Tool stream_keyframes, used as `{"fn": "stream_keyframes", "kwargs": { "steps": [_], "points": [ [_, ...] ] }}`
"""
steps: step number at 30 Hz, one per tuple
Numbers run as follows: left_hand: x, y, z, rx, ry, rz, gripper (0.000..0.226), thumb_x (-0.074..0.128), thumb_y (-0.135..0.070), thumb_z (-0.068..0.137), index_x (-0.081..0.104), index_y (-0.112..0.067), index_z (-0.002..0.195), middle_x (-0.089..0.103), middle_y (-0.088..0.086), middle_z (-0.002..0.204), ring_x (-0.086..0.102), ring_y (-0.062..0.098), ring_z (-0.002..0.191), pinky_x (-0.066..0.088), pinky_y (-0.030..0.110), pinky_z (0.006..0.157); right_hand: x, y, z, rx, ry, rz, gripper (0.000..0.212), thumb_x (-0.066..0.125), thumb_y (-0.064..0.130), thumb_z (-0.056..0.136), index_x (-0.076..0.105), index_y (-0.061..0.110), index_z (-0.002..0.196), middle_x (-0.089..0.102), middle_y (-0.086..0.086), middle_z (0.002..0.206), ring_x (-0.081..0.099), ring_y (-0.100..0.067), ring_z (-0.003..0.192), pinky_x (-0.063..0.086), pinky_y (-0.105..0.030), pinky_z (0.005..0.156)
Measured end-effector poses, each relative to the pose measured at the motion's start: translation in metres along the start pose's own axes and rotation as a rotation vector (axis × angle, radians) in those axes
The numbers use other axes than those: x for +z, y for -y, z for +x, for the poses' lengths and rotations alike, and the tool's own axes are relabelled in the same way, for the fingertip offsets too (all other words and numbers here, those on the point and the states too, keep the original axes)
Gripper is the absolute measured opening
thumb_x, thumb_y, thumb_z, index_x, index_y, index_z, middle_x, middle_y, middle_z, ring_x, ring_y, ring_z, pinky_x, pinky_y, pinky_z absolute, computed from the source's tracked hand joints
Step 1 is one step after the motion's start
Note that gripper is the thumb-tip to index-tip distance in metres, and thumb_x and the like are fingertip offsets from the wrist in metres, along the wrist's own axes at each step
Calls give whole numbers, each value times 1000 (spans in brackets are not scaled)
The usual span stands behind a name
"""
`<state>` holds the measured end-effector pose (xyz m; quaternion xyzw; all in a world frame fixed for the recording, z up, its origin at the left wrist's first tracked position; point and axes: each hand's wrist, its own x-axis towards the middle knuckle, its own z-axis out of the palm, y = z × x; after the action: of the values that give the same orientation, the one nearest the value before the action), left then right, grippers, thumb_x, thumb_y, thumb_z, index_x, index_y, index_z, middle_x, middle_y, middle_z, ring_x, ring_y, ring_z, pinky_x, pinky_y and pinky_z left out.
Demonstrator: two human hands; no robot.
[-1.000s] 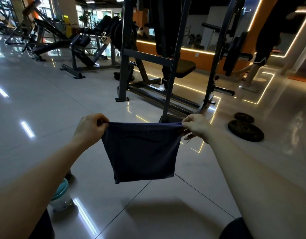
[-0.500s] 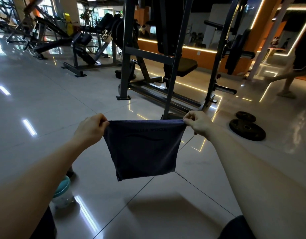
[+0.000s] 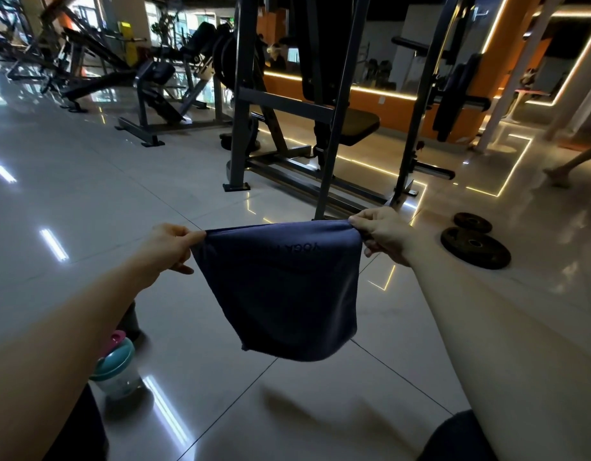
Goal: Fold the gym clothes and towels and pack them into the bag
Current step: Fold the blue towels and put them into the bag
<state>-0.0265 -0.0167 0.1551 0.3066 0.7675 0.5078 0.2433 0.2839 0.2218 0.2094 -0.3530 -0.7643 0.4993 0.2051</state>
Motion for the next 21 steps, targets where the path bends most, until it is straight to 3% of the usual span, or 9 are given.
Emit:
{"fn": "stream_keyframes", "kwargs": {
  "steps": [2, 4, 8, 15, 18, 21],
  "points": [
    [-2, 0, 1, -8, 43, -72, 31, 65, -28, 98, 67, 2, 91, 54, 6, 55, 51, 15, 48, 61, 41, 64, -2, -3, -1, 1, -25, 15, 25, 54, 25, 104, 67, 4, 105, 51, -8, 72, 50, -12, 53, 51, -24, 52],
    [-3, -1, 2, -5, 97, -152, 29, 66, -26, 97, 67, 3, 97, 68, 12, 67, 64, 19, 55, 62, 39, 68, -2, -6, -1, 2, -47, 18, 23, 52, 24, 105, 67, 5, 105, 53, -6, 67, 55, -13, 52, 53, -24, 53],
    [-4, -4, 0, 18, 167, -214, 15, 69, -11, 93, 66, 3, 97, 73, 27, 91, 73, 29, 74, 64, 34, 68, 0, -9, -4, 26, -71, 77, 23, 48, 22, 106, 62, 3, 109, 66, -13, 77, 69, -21, 62, 58, -30, 59],
    [-1, -3, 0, 43, 164, -109, 12, 70, 5, 88, 66, 4, 100, 75, 22, 88, 74, 28, 77, 64, 37, 72, 2, -11, -3, 70, -96, 190, 23, 45, 19, 107, 59, 1, 108, 69, -26, 101, 75, -35, 82, 64, -38, 71],
    [1, -3, 1, 58, 77, -47, 6, 70, -2, 91, 67, 1, 96, 75, 17, 80, 71, 23, 66, 59, 34, 61, 2, -13, -1, 78, -97, 171, 23, 48, 20, 106, 60, 1, 110, 68, -27, 102, 74, -32, 76, 63, -38, 71],
    [2, -1, 3, 61, 23, 8, 11, 69, -12, 94, 66, -4, 88, 61, 9, 66, 54, 18, 57, 46, 29, 53, 3, -11, -1, 84, -60, 207, 24, 57, 22, 102, 61, 0, 111, 67, -25, 108, 73, -27, 75, 62, -34, 69]
  ]
}}
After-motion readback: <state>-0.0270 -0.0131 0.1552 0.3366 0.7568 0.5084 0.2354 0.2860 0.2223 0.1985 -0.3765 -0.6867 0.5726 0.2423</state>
